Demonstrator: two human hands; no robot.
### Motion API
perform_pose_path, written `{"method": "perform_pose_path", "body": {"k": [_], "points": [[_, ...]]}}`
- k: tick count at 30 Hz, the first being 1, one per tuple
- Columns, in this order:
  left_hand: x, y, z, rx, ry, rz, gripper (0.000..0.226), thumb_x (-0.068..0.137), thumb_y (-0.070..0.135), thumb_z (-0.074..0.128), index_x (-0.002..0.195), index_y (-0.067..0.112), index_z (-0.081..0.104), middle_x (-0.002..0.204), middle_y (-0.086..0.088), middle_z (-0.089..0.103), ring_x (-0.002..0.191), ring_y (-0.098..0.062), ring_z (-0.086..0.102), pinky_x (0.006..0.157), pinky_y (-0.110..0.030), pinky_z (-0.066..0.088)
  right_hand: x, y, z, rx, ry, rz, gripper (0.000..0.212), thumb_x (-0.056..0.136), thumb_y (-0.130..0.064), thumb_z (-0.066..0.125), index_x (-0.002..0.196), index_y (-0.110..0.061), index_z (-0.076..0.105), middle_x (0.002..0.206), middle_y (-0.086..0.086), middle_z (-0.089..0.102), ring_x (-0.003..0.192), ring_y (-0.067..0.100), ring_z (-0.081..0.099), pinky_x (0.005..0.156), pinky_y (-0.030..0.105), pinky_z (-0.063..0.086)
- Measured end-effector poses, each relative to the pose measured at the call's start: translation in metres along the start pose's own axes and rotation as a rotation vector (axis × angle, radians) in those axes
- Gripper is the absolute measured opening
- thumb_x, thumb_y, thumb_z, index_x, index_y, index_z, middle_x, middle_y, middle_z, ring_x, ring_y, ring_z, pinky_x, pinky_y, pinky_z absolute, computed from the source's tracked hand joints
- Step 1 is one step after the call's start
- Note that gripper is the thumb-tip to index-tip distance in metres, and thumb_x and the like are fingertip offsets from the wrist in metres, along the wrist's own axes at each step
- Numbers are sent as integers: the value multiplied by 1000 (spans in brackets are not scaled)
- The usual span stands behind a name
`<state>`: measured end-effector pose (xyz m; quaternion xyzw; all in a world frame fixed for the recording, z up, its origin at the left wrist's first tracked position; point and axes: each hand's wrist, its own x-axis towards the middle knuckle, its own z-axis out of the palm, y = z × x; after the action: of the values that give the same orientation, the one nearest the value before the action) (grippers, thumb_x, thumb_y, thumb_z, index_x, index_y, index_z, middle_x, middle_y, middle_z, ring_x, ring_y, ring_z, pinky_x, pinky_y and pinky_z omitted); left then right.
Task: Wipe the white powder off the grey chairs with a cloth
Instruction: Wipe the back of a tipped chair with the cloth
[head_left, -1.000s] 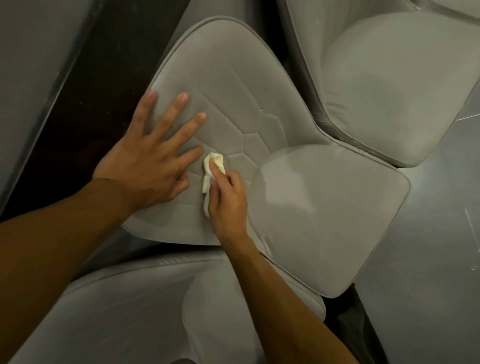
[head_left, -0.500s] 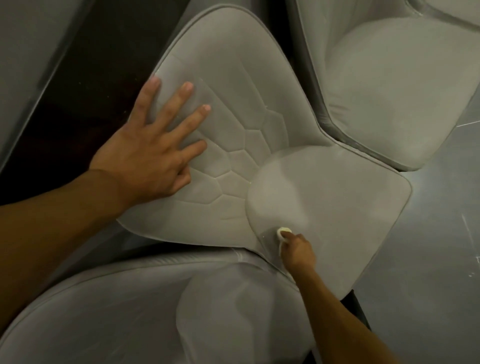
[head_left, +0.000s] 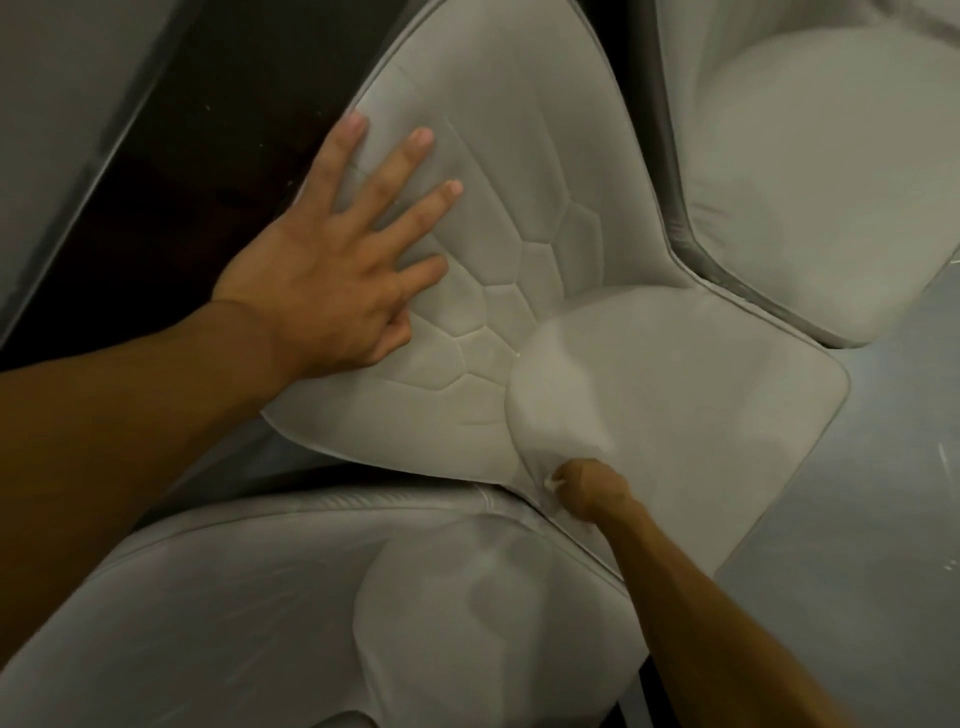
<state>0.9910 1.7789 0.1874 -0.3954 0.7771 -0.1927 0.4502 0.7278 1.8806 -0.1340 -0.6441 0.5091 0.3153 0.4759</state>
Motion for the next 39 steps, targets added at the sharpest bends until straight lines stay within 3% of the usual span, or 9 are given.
{"method": "perform_pose_path", "body": {"k": [7,10,14,20,24,29,31,36,39], "points": [[0,0,1,-5,7,3,70,97,59,-2,160,32,13,162,-24,-27,144,-58,-27,116,-74,-6,5,-13,3,29,357,-170,43,96,-35,48,137,-26,56,125,16,56,113,42,52,96,42,45],[0,1,-2,19,-18,6,72,96,58,-6,161,30,4,160,-26,-31,142,-59,-29,116,-74,-6,-5,-14,22,19,231,-227,43,98,-38,41,137,-26,57,132,13,58,117,39,54,98,39,46],[-1,-1,-6,9,-42,5,73,94,55,-8,161,29,2,159,-27,-33,141,-59,-30,117,-74,-2,-22,-10,38,37,36,-132,40,98,-34,55,135,-21,56,138,11,55,127,32,52,103,34,42],[1,-2,-9,6,-99,13,75,92,56,-10,161,26,-8,155,-27,-39,138,-60,-35,115,-75,-4,-20,-52,28,235,423,-321,43,91,-30,45,130,-18,59,108,14,58,95,37,56,79,41,50],[1,-3,-10,-21,-110,22,78,89,54,-14,161,27,-4,157,-26,-38,139,-59,-34,115,-75,-4,-17,-72,23,204,660,-457,43,96,-28,39,134,-19,58,109,11,58,89,29,52,72,35,47],[2,-2,-5,-46,-73,18,73,94,58,-4,161,29,0,158,-26,-36,140,-59,-34,114,-75,-5,-10,-45,24,-40,155,-120,34,94,-20,51,128,-23,54,132,11,49,116,35,50,93,44,48],[3,-2,-3,-58,-62,14,72,96,60,-1,161,29,2,158,-26,-35,140,-59,-34,114,-75,-5,-12,-32,22,-64,157,-50,33,95,-19,50,127,-24,52,131,9,48,118,33,48,93,45,47],[4,-2,2,-81,-34,13,69,98,60,3,161,32,7,158,-26,-34,140,-59,-34,113,-76,-10,-1,-26,10,93,476,10,46,94,-16,46,139,-27,44,129,11,48,111,35,49,86,45,47],[4,-1,4,-79,-32,15,69,98,60,3,160,31,8,157,-26,-37,139,-58,-35,114,-76,-11,8,-25,2,27,259,14,42,95,-21,50,137,-30,49,136,7,48,121,33,46,98,46,42]]}}
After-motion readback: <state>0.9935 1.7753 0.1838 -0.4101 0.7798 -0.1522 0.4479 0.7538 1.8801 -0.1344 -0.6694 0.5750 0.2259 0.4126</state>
